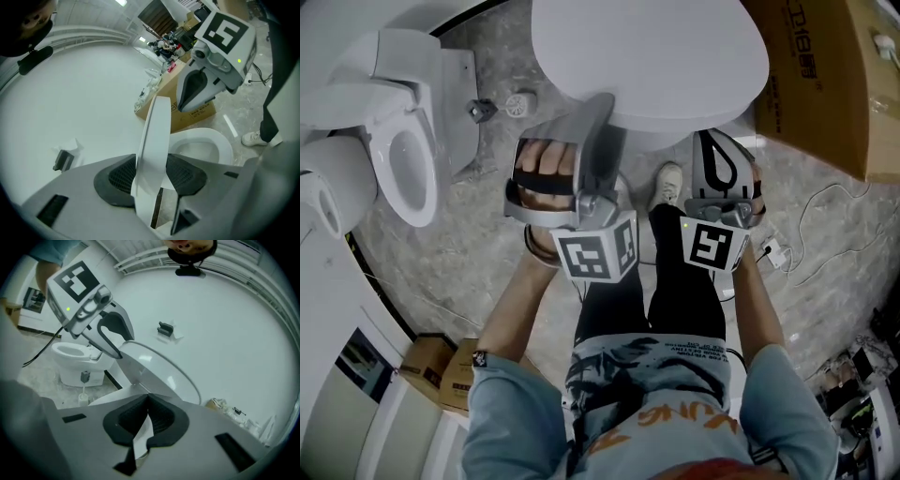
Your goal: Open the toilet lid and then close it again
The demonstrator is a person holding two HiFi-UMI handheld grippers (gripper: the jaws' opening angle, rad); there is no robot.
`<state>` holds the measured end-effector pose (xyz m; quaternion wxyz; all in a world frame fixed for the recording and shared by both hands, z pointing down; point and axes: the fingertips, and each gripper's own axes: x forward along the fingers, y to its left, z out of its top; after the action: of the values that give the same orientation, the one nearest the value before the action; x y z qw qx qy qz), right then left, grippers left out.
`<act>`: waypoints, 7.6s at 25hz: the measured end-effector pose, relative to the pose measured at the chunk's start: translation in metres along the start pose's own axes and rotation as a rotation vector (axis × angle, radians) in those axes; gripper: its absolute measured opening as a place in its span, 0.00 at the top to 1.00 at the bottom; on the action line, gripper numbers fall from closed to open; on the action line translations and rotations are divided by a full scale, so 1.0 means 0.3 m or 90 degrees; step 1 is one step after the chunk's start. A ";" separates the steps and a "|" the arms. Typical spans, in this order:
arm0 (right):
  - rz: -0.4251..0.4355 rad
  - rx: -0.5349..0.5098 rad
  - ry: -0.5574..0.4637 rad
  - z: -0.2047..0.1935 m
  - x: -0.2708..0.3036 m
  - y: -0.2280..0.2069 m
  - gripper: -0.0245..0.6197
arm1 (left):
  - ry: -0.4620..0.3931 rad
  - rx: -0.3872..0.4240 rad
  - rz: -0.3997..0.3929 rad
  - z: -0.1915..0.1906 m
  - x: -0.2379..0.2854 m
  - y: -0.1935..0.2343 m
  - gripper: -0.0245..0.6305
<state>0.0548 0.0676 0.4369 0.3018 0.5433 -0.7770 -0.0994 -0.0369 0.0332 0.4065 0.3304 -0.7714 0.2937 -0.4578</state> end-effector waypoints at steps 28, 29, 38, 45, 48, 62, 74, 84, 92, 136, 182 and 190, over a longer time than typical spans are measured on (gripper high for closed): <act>-0.032 0.175 -0.109 0.380 0.306 -0.350 0.94 | 0.022 -0.557 0.109 -0.118 0.168 0.311 0.87; -0.028 0.168 -0.108 0.378 0.316 -0.362 0.94 | 0.026 -0.555 0.113 -0.122 0.187 0.330 0.88; -0.028 0.068 -0.155 0.389 0.413 -0.496 0.94 | 0.053 -0.589 0.203 -0.210 0.254 0.485 0.92; -0.051 0.082 -0.168 0.413 0.508 -0.585 0.94 | 0.037 -0.584 0.217 -0.212 0.332 0.567 0.92; -0.056 0.083 -0.165 0.439 0.566 -0.613 0.94 | 0.025 -0.584 0.204 -0.213 0.376 0.604 0.92; -0.164 0.088 -0.199 0.571 0.887 -0.845 0.94 | -0.032 -0.551 0.211 -0.228 0.698 0.936 0.93; -0.181 0.146 -0.176 0.602 1.168 -0.959 0.94 | -0.028 -0.564 0.238 -0.311 0.922 1.107 0.92; -0.177 0.199 -0.135 0.540 1.367 -1.012 0.94 | -0.042 -0.563 0.238 -0.349 1.074 1.202 0.92; -0.167 0.194 -0.136 0.533 1.402 -1.026 0.94 | -0.032 -0.546 0.248 -0.354 1.113 1.213 0.92; 0.633 -0.174 0.184 -0.652 0.257 0.513 0.43 | 0.092 -0.051 -0.473 -0.245 0.333 -0.969 0.44; 0.585 -0.319 0.297 -0.654 0.177 0.608 0.55 | 0.066 -0.006 -0.415 -0.227 0.275 -0.930 0.64; 0.522 -0.323 0.252 -0.515 0.112 0.527 0.61 | 0.048 0.078 -0.331 -0.174 0.186 -0.780 0.71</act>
<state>0.0123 0.1258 0.6488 0.5792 0.1128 -0.8056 -0.0537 -0.0259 0.1211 0.6362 0.2369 -0.7817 0.0698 -0.5727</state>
